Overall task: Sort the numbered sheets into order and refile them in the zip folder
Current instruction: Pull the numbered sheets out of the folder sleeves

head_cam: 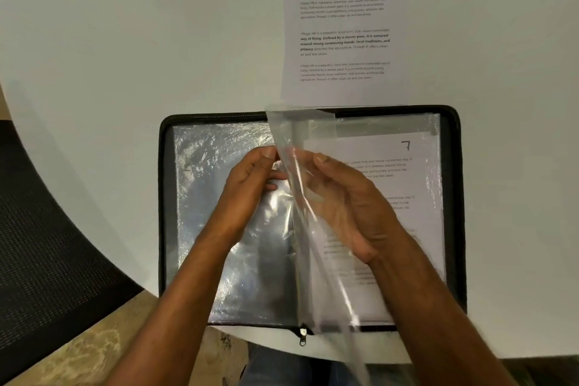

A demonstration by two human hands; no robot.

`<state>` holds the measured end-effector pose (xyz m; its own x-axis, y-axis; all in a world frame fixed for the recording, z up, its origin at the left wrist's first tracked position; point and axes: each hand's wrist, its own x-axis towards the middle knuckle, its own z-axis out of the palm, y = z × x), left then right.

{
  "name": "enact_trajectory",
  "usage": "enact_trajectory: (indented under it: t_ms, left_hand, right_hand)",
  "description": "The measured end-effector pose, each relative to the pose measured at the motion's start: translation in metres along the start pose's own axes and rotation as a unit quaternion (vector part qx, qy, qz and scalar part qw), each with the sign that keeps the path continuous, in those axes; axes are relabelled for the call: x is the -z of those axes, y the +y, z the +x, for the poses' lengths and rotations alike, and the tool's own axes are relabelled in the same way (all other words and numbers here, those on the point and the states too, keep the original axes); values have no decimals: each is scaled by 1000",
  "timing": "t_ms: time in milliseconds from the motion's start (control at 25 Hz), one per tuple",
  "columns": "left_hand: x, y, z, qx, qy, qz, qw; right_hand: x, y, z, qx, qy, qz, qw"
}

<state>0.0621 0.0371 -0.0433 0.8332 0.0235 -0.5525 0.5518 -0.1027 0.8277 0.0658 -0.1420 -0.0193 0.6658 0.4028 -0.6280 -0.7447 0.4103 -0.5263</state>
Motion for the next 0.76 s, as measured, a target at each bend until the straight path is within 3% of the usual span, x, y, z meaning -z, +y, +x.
enact_trajectory:
  t_ms: [320, 520, 640, 760]
  left_hand:
    - [45, -1, -12, 47, 32, -12, 998]
    - [66, -4, -16, 43, 60, 22, 997]
    - [73, -12, -17, 25, 91, 78, 992]
    - [75, -17, -21, 11, 154, 218, 964]
  right_hand:
    - [-36, 38, 27, -31, 0, -112, 993]
    - [-53, 51, 32, 42, -8, -200, 979]
    - [-51, 65, 37, 63, -10, -296, 953]
    - [-43, 81, 38, 91, -25, -433, 896]
